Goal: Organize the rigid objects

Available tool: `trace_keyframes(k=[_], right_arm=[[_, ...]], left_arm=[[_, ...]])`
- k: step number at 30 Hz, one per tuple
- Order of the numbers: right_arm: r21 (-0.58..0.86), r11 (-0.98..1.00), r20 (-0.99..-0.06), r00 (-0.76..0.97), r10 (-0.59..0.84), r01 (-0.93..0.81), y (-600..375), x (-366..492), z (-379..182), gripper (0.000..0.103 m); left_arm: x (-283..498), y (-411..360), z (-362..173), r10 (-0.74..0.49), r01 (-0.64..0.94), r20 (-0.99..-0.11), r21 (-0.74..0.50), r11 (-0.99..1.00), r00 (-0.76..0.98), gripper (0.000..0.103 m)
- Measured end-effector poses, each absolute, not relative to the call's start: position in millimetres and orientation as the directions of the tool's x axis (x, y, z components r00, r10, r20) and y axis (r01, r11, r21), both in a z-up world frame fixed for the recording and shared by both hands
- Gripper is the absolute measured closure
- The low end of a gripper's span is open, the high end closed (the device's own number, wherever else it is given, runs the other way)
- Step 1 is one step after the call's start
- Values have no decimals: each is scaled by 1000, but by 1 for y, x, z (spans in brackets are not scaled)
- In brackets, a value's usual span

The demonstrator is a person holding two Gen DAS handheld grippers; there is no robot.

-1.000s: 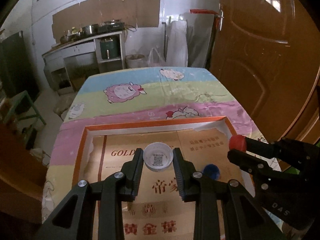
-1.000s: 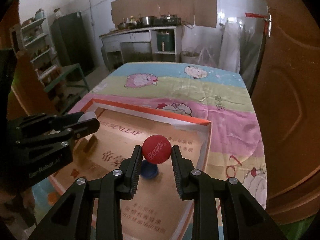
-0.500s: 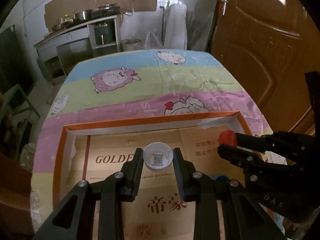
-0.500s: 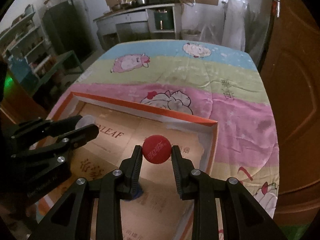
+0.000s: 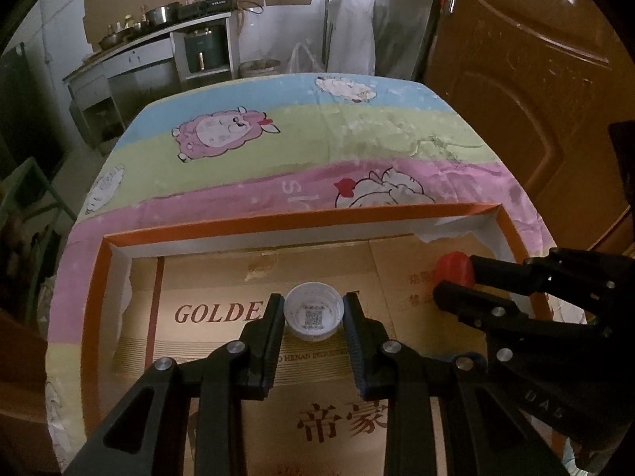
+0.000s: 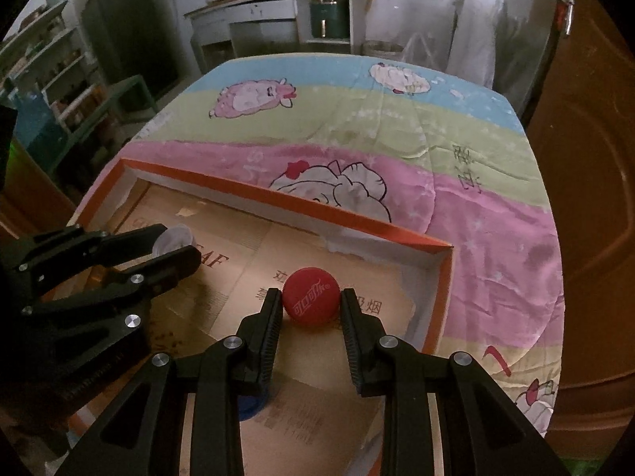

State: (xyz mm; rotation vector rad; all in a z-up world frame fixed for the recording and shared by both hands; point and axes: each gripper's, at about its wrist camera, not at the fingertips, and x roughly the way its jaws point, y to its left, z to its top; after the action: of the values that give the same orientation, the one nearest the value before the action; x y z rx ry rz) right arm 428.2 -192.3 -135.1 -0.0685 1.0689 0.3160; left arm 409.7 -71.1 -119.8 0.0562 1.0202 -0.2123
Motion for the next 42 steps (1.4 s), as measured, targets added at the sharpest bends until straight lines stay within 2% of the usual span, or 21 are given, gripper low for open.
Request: trace_keyframes(k=[22,29,42], right_arm=[[94,956,-862,458,217,-277,-191,429,-137,72],[118,957,-855,464,233,-263,-195,427,-134,65],[140,958,-841,481,248,-248,-199,408,-123,64]], left_arm=[[413,-61,-123,-209,182,-845,-134,974,492,72],[407,-58,-119,-206,175,-838,-134,975,505,72],[390,-51,-100,-218,168,-814,-149,974,539,72]])
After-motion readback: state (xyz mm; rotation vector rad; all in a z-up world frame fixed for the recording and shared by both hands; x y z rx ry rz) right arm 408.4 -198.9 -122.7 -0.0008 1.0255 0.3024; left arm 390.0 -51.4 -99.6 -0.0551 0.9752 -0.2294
